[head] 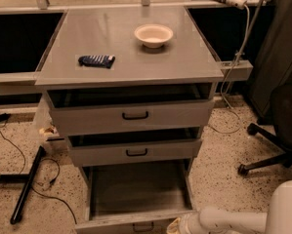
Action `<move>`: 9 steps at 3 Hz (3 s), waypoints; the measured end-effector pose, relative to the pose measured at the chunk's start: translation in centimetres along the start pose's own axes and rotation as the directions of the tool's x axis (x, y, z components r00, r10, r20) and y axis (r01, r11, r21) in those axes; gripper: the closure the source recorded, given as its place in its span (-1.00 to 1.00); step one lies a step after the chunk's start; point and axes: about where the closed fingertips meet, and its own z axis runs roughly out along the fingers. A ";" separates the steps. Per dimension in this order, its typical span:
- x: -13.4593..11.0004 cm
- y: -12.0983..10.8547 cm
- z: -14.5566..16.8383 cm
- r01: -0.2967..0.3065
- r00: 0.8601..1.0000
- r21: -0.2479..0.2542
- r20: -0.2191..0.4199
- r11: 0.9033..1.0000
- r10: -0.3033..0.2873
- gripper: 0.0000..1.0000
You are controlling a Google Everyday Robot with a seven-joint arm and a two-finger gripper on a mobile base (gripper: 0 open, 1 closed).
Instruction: Close bottom drawer
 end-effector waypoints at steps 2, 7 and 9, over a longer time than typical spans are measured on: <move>0.0 0.0 0.0 0.000 1.000 0.000 0.000 1.000 0.000 -0.79; -7.7 -17.2 3.3 0.137 0.973 0.055 0.182 0.989 -0.145 0.32; -7.9 -21.2 1.4 0.125 0.973 0.127 0.178 0.984 -0.147 -0.22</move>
Offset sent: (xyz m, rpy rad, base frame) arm 0.0000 0.0000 0.0000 0.0000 0.0000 0.0000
